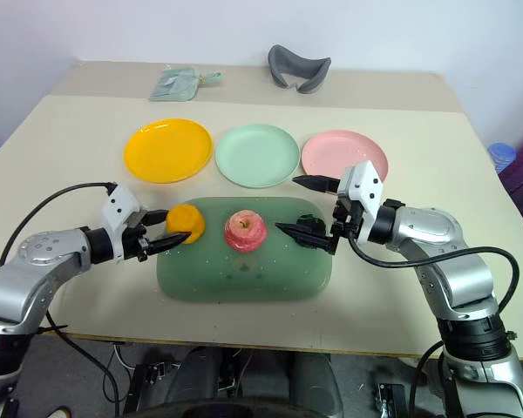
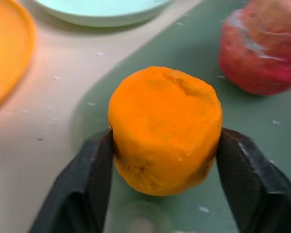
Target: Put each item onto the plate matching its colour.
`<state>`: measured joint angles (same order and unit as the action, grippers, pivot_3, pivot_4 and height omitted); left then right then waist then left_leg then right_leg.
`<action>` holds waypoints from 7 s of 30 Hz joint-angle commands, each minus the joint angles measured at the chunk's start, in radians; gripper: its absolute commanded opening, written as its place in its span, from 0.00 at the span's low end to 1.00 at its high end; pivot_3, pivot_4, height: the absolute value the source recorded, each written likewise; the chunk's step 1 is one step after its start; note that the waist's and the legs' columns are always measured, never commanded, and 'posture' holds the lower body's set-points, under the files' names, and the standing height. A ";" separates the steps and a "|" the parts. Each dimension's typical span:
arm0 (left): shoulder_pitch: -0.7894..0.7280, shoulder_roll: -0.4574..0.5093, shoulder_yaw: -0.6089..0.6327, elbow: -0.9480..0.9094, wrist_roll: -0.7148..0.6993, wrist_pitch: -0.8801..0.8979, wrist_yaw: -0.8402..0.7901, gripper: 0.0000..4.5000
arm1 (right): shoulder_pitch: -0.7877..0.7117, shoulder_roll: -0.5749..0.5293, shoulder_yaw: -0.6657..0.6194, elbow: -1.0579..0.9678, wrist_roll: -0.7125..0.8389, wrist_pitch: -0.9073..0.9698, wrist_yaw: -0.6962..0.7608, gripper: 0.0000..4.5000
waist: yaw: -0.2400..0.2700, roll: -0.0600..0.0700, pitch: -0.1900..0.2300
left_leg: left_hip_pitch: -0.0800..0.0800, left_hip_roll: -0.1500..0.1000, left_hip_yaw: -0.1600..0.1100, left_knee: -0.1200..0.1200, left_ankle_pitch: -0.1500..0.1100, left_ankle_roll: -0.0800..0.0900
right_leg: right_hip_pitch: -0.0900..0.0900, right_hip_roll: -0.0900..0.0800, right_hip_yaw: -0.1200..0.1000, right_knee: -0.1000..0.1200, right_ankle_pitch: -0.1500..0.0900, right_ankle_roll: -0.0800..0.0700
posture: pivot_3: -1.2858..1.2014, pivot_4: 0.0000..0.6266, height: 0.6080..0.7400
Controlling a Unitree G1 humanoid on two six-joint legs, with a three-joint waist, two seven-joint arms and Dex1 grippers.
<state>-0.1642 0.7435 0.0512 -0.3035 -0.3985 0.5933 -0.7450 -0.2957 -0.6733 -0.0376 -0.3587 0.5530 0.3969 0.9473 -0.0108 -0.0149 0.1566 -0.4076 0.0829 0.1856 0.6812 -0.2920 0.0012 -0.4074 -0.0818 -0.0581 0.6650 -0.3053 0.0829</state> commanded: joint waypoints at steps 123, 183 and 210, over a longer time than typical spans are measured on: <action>-0.101 -0.074 0.027 -0.082 -0.235 -0.049 -0.138 1.00 | -0.234 0.050 -0.121 0.566 -0.211 -0.174 -0.181 0.99 | -0.019 0.003 0.003 | -0.001 0.001 0.002 0.000 0.001 -0.001 | -0.002 0.000 0.001 0.001 0.000 0.000 | 0.52 0.24 1.00; -0.076 -0.120 0.137 -0.024 -0.124 -0.141 0.038 1.00 | -0.641 0.463 0.083 1.124 -0.368 -0.438 -0.320 0.12 | -0.010 0.004 0.002 | -0.001 0.000 0.003 0.000 0.001 -0.001 | -0.002 0.001 0.001 0.001 0.000 0.000 | 0.52 0.24 1.00; 0.142 -0.099 0.145 -0.033 -0.058 -0.377 -0.085 1.00 | -0.120 0.148 -0.089 0.475 -0.315 -0.304 -0.217 0.99 | -0.016 0.005 0.003 | -0.001 0.001 0.002 -0.001 0.001 -0.001 | -0.002 -0.001 0.001 0.001 0.000 0.000 | 0.52 0.24 1.00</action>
<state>-0.0214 0.6269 0.1806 -0.2936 -0.4203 0.2107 -0.7996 -0.4594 -0.4798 -0.0653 0.2935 0.1880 0.0200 0.7236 -0.0266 -0.0099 0.1597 -0.4091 0.0836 0.1875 0.6799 -0.2915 0.0002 -0.4096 -0.0827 -0.0575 0.6656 -0.3051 0.0832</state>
